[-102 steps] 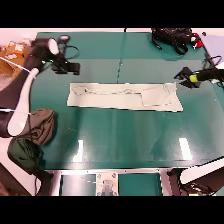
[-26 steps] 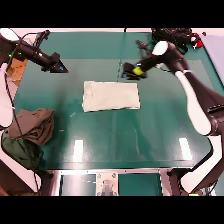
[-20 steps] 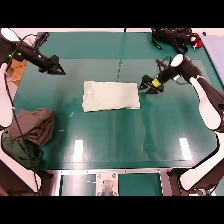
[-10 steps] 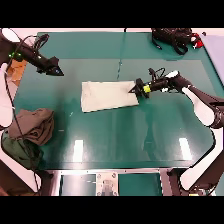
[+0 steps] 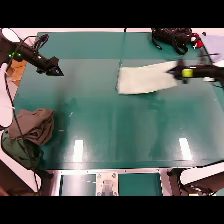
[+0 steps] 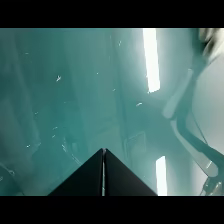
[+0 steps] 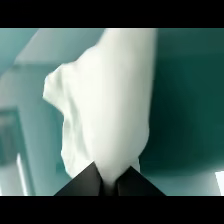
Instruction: Fold the shirts.
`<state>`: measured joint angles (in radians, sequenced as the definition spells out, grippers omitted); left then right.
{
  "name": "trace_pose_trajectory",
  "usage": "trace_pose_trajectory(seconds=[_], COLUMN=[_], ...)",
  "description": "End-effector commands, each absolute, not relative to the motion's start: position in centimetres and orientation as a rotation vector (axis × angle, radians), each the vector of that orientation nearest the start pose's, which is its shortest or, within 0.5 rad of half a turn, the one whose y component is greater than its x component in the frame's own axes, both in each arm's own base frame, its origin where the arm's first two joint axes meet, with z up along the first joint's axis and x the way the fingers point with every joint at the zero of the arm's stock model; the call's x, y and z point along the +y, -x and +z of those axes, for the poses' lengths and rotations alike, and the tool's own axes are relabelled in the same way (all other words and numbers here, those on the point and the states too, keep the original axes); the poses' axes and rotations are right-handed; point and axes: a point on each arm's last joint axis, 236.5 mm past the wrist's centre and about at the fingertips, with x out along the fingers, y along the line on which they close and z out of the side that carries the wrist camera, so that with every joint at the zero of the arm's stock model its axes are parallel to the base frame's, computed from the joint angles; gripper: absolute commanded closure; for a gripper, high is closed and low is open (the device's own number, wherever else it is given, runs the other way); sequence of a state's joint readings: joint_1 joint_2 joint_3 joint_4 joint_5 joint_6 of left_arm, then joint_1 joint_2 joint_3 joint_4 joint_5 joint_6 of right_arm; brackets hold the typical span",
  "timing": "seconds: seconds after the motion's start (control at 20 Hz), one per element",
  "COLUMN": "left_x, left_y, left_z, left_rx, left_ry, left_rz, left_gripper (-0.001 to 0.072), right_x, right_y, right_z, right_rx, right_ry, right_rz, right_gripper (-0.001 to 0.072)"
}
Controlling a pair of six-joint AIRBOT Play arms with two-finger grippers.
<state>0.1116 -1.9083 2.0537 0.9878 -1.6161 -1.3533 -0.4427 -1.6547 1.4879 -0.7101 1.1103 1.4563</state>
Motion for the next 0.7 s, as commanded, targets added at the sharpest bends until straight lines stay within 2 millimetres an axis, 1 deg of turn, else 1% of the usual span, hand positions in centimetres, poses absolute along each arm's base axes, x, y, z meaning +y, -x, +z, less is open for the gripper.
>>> trace_pose_trajectory(seconds=[0.0,0.05,0.15,0.2,0.3,0.35,0.4,0.45,0.55,0.65], left_x=[-7.5,-7.5,-7.7,-7.7,-7.8,-7.8,-7.8,-7.9,-8.1,-8.3], left_y=[-49.6,-49.6,-49.6,-49.6,-49.6,-49.6,-49.6,-49.6,-49.6,-49.6], left_z=[4.8,4.8,4.8,4.8,4.9,4.9,4.9,4.9,5.1,5.2], left_rx=[1.331,1.332,1.333,1.332,1.326,1.327,1.326,1.326,1.324,1.322], left_ry=[0.305,0.305,0.303,0.304,0.308,0.308,0.308,0.31,0.316,0.323], left_rz=[-0.545,-0.545,-0.547,-0.548,-0.553,-0.553,-0.553,-0.555,-0.562,-0.571], left_gripper=[0.0683,0.0682,0.0682,0.0682,0.0683,0.0683,0.0683,0.0683,0.0683,0.0682], right_x=[-20.2,-23.6,-28.8,-30.5,-32.9,-33.4,-33.5,-33.2,-31.7,-30.1], right_y=[-43.8,-40.7,-34.0,-30.7,-24.0,-21.3,-18.8,-16.5,-13.6,-12.5], right_z=[5.8,5.7,4.8,4.0,1.6,0.4,-1.0,-2.7,-5.9,-8.4], right_rx=[0.856,0.831,0.802,0.796,0.777,0.758,0.745,0.744,0.763,0.776], right_ry=[-0.962,-0.98,-1.027,-1.05,-1.101,-1.138,-1.176,-1.229,-1.301,-1.352], right_rz=[-0.214,-0.307,-0.482,-0.56,-0.705,-0.764,-0.815,-0.855,-0.893,-0.922], right_gripper=[0.0697,0.0697,0.0697,0.0697,0.0697,0.0697,0.0697,0.0697,0.0697,0.0697])
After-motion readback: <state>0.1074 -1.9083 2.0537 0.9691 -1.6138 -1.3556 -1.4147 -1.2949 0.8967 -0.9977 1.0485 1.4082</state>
